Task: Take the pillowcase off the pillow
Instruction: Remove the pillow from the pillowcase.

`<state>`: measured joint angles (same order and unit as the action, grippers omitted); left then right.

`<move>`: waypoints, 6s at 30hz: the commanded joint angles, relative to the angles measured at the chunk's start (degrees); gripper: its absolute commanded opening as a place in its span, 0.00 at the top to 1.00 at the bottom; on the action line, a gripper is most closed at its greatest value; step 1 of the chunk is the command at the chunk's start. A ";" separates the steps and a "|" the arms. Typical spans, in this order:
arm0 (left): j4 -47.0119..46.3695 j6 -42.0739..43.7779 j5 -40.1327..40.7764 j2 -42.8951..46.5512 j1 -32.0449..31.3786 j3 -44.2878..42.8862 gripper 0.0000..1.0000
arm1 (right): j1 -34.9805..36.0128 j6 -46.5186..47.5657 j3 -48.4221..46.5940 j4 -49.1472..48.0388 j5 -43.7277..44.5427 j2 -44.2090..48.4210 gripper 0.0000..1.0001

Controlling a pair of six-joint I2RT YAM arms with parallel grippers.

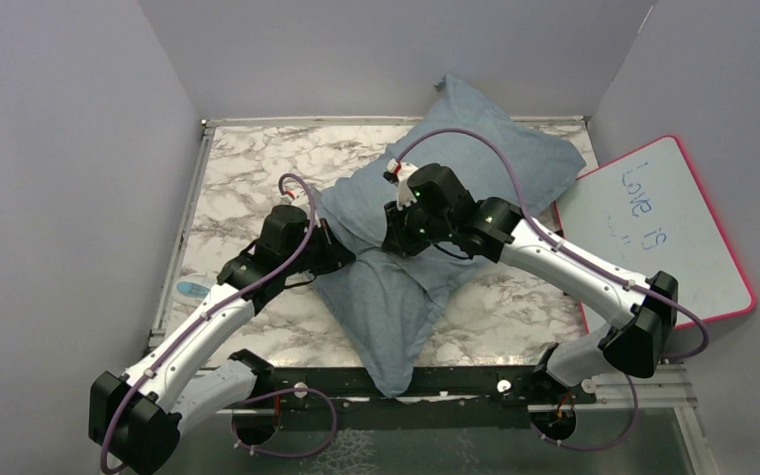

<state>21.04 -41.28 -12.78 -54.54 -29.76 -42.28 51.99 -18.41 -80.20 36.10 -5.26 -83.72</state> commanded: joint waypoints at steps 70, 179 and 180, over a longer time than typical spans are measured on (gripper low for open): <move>24.74 2.44 30.06 -5.77 -12.24 -18.89 1.00 | -13.66 2.13 9.54 1.36 28.33 0.17 0.99; 31.79 24.69 34.75 -24.54 4.14 -34.53 0.91 | -20.64 0.84 8.88 -1.76 0.51 -2.39 0.99; 31.93 25.28 35.43 -23.74 6.09 -34.31 0.96 | -20.67 1.32 8.49 -1.28 1.86 -2.92 0.99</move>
<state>46.81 -17.45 9.13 -80.86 -29.17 -78.30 30.81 -18.02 -73.52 25.85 -9.21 -85.47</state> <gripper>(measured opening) 0.163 0.015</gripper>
